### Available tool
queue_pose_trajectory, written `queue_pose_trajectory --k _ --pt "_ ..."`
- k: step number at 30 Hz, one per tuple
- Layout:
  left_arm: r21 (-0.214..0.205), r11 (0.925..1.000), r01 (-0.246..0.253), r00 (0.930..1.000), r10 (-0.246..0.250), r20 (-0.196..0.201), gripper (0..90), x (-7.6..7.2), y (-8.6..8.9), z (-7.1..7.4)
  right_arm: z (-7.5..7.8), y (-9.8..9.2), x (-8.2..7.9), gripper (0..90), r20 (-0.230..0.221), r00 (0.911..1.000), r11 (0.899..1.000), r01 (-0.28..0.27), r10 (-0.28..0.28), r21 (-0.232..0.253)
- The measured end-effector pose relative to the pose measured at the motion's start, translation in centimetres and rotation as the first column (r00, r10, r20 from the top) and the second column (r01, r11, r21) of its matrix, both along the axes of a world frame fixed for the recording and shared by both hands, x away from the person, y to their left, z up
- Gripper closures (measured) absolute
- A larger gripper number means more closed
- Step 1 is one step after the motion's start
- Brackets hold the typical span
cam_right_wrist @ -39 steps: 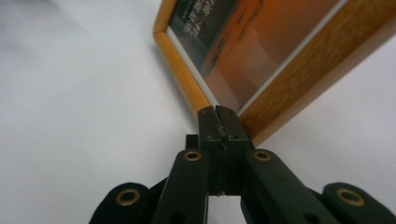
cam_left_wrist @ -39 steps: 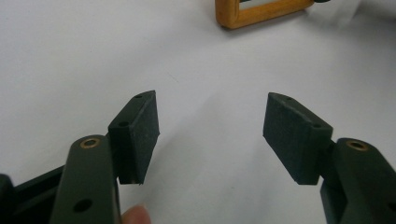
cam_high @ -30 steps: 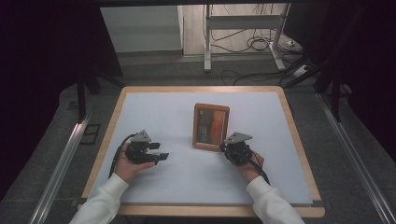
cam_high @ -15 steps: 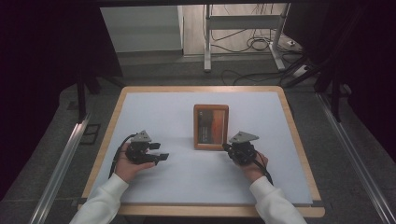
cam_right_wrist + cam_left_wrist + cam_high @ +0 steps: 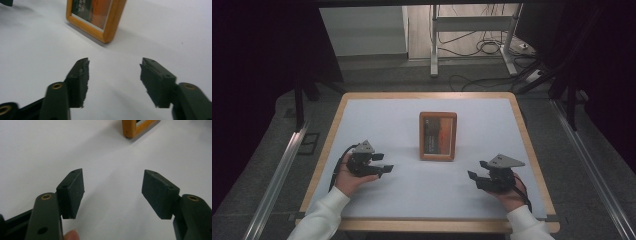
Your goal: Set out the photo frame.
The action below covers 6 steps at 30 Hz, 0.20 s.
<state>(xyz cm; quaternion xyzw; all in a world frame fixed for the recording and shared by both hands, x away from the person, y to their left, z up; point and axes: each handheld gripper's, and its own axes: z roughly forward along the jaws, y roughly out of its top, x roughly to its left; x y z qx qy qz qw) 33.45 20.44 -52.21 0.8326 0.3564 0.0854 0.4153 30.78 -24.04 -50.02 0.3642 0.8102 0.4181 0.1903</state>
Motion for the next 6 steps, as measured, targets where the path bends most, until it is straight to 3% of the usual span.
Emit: queue_pose_trajectory --k 6 --pt "-0.002 1.0 0.001 1.0 -0.001 0.001 32.7 0.02 -0.01 0.0 -0.05 -0.26 0.27 28.6 -0.01 0.9998 1.0 0.015 -0.015 0.023"
